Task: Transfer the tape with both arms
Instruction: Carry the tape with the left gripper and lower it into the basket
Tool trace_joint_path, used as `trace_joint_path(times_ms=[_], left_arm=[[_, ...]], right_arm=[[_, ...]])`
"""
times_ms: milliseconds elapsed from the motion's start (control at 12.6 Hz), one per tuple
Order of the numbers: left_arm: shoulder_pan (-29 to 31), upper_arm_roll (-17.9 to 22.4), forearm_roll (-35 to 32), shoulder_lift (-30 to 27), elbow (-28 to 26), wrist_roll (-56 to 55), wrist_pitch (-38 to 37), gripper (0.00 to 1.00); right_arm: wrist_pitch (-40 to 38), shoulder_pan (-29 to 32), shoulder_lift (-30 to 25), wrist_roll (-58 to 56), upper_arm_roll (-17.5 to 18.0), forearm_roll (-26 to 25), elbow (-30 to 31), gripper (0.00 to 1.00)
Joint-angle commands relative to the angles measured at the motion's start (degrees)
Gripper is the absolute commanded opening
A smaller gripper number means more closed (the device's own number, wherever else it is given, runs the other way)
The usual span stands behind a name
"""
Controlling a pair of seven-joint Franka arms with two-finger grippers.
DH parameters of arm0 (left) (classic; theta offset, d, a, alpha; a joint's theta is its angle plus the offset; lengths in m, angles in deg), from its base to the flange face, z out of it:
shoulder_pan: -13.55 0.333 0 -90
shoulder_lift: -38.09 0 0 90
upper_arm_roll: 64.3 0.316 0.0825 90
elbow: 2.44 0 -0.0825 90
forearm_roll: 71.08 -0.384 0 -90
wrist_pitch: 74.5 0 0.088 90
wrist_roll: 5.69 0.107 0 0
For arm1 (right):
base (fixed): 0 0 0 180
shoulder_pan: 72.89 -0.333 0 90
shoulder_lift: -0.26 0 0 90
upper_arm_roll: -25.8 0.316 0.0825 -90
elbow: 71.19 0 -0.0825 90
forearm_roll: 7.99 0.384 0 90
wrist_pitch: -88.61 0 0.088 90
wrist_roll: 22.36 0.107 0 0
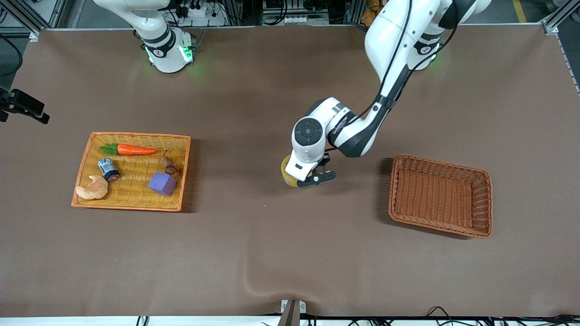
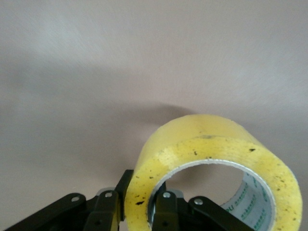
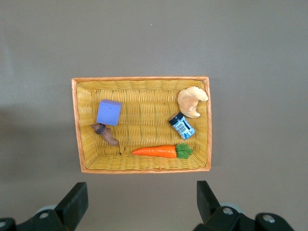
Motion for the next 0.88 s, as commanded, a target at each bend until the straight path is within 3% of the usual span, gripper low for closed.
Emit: trace_joint_path(times_ms=[0, 478, 796], left_arm=[[3.88, 0.53, -1.43, -7.31, -1.67, -1.51, -5.98, 0.0], [23.03, 0.53, -1.52, -12.69, -2.28, -2.38, -8.18, 0.0], [32.53, 0.53, -1.61, -10.94, -5.44, -1.77, -9.95, 0.0]], right_arm=[[-0.92, 1.09, 0.15, 0.59, 0.61, 1.28, -0.03, 1.0], [-2.42, 1.7, 0.15, 0.68, 0.61, 1.37, -1.26, 1.0], [-2.6, 1.7, 0.24, 0.41, 0.52, 1.37, -3.01, 1.0]])
